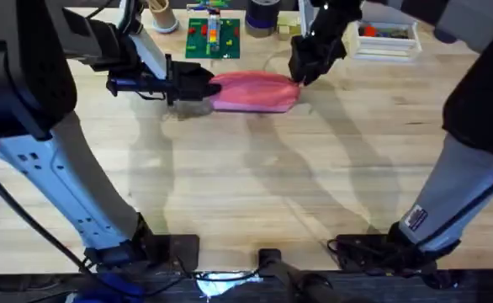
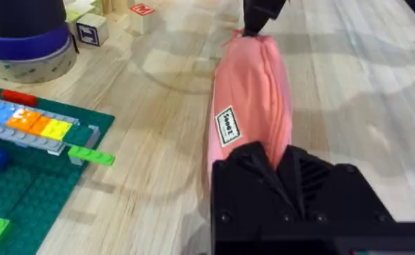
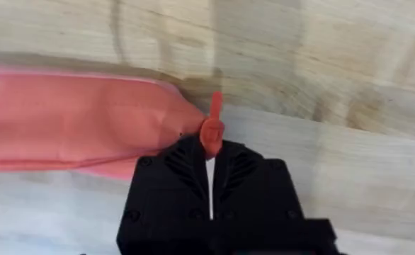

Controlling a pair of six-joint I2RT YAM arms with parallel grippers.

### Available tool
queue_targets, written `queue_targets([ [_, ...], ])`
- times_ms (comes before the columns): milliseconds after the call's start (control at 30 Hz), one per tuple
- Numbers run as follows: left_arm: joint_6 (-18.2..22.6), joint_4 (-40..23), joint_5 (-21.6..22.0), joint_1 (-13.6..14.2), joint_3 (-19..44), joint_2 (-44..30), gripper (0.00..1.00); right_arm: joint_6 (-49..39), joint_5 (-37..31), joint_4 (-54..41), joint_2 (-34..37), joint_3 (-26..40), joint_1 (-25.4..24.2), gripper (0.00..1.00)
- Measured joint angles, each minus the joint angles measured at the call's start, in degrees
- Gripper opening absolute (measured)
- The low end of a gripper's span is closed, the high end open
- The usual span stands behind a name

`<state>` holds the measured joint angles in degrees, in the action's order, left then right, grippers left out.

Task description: Unzip the bag, pick up the pens from the table one at a time and place them inside, then zip the bag closed.

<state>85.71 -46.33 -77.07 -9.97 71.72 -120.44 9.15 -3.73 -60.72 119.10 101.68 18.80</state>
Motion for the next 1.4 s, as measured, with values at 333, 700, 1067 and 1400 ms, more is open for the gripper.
queue_targets([
  [333, -0.02, -0.13, 0.19, 0.16, -0.02, 0.00, 0.044, 7.77, 3.28, 10.13, -2.53, -9.97, -1.85, 0.034],
  [700, 0.00, -0.11, 0.70, 0.01, -0.02, 0.00, 0.043, 8.14, -1.20, 9.22, -7.92, -11.73, -1.13, 0.359],
  [1067, -0.02, 1.80, 0.91, -1.05, -0.02, 0.01, 0.043, 4.01, -6.46, 2.55, -19.20, -12.27, 4.74, 0.995],
  [1400, -0.22, 2.29, 1.32, -1.86, 0.00, 0.01, 0.992, 2.25, -7.03, 2.32, -21.98, -12.27, 7.22, 0.996],
])
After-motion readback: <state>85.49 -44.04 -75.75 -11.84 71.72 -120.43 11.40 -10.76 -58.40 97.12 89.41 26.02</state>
